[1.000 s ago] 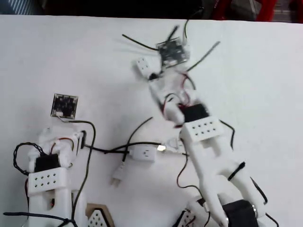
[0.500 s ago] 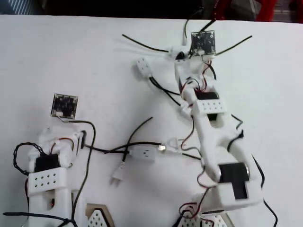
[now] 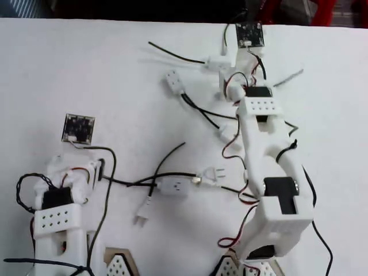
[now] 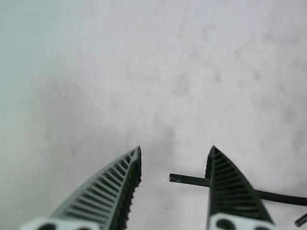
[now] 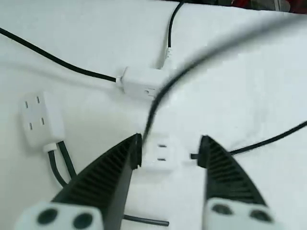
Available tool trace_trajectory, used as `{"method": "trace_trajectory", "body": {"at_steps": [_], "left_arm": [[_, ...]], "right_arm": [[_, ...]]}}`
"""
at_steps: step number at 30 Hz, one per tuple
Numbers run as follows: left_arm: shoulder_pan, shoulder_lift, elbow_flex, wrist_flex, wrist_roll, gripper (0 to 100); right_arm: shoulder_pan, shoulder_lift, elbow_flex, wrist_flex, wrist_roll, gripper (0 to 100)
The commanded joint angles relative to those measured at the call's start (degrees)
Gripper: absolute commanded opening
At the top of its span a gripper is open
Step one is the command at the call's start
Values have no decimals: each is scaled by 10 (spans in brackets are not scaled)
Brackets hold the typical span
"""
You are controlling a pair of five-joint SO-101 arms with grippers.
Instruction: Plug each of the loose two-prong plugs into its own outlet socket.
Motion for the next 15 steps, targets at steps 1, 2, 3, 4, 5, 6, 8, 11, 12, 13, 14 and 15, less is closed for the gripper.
{"method": "trace_trajectory", "body": {"at_steps": [1,2,3,4,5,6,8,11,12,13,14,15], "left_arm": [[-4,-12,1,-8,-4,225],[-4,-12,1,-8,-4,225],[-4,-12,1,-8,-4,225],[-4,-12,1,-8,-4,225],[-4,-12,1,-8,-4,225],[-4,-12,1,-8,-4,225],[-4,-12,1,-8,-4,225],[-4,-12,1,-8,-4,225],[-4,-12,1,-8,-4,225],[-4,-12,1,-8,-4,225],[-4,-12,1,-8,-4,225],[-4,-12,1,-8,-4,225]], "right_arm": [[2,-59,-33,39,6,257],[2,-69,-32,53,6,251],[2,-77,-32,73,6,243],[2,-87,-31,97,6,235],[1,-95,-31,124,6,226],[-1,-102,-31,151,7,218],[-10,-112,-31,207,18,211],[-35,-115,-30,286,79,209],[-46,-115,-30,308,95,209],[-58,-113,-29,322,107,209],[-68,-110,-24,328,114,209],[-79,-108,-17,327,116,209]]}}
